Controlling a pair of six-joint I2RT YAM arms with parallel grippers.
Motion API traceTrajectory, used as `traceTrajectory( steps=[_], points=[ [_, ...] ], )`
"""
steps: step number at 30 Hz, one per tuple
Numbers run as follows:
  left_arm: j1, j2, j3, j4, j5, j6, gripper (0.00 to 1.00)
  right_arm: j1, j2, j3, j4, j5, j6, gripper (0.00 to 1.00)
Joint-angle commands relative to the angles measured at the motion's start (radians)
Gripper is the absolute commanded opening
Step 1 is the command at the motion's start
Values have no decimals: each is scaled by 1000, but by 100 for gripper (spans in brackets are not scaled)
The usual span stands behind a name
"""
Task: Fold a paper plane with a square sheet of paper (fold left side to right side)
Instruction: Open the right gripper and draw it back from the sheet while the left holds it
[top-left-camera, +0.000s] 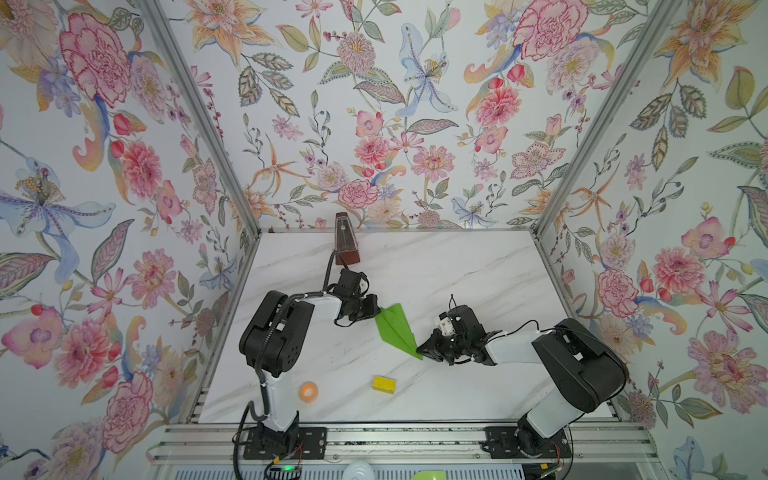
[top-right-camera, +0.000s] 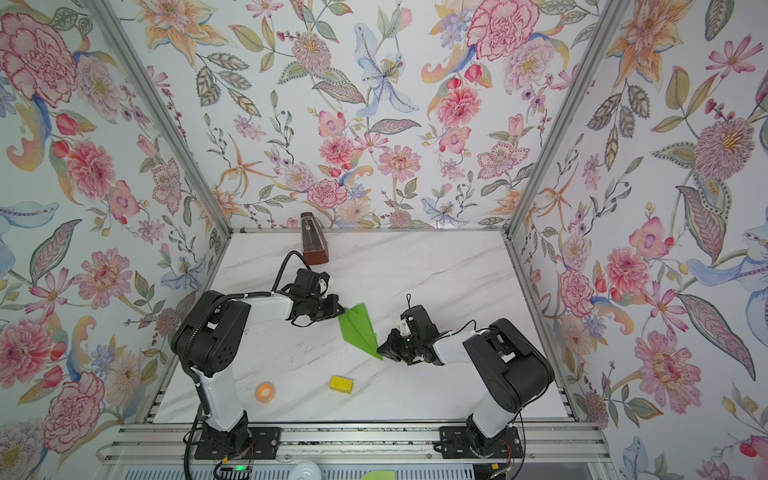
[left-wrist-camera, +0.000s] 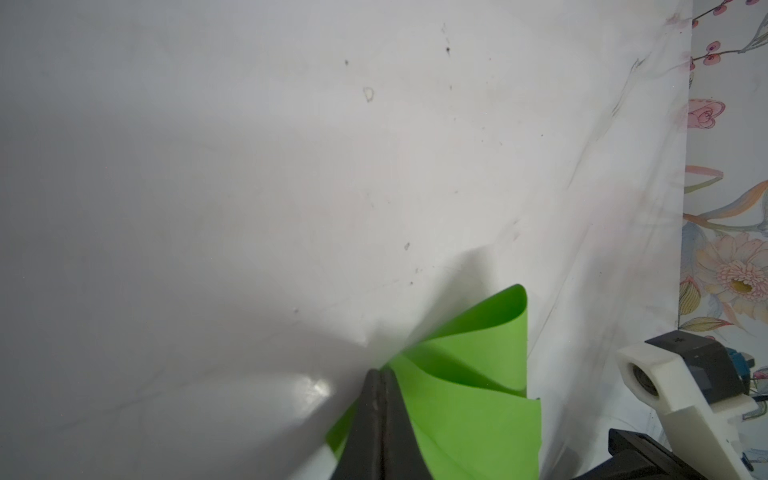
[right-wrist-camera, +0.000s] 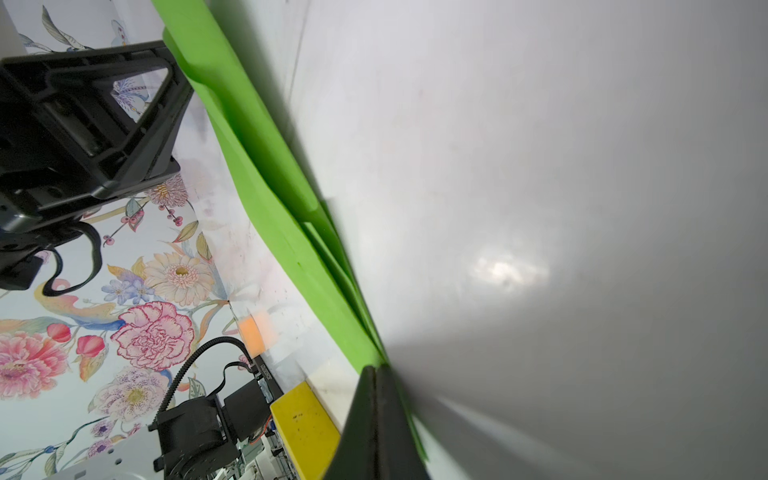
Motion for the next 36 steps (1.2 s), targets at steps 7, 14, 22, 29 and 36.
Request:
traceTrajectory(
  steps=[7,14,22,29,36],
  points=[
    [46,20,-10,-201,-196,55,1,46,-15,-50,-82,137,152,0],
    [14,-147,-31,-267,-187,52,3,104,-50,16,-33,114,179,12],
    [-140,-253,-36,-295,-176,-7,16,101,-52,136,-187,58,53,20],
    [-249,-249,-10,-282,-188,-60,26,81,-81,170,-250,31,-15,23],
    [-271,-169,9,-244,-185,-71,31,53,-108,177,-301,23,-61,25]
  ],
)
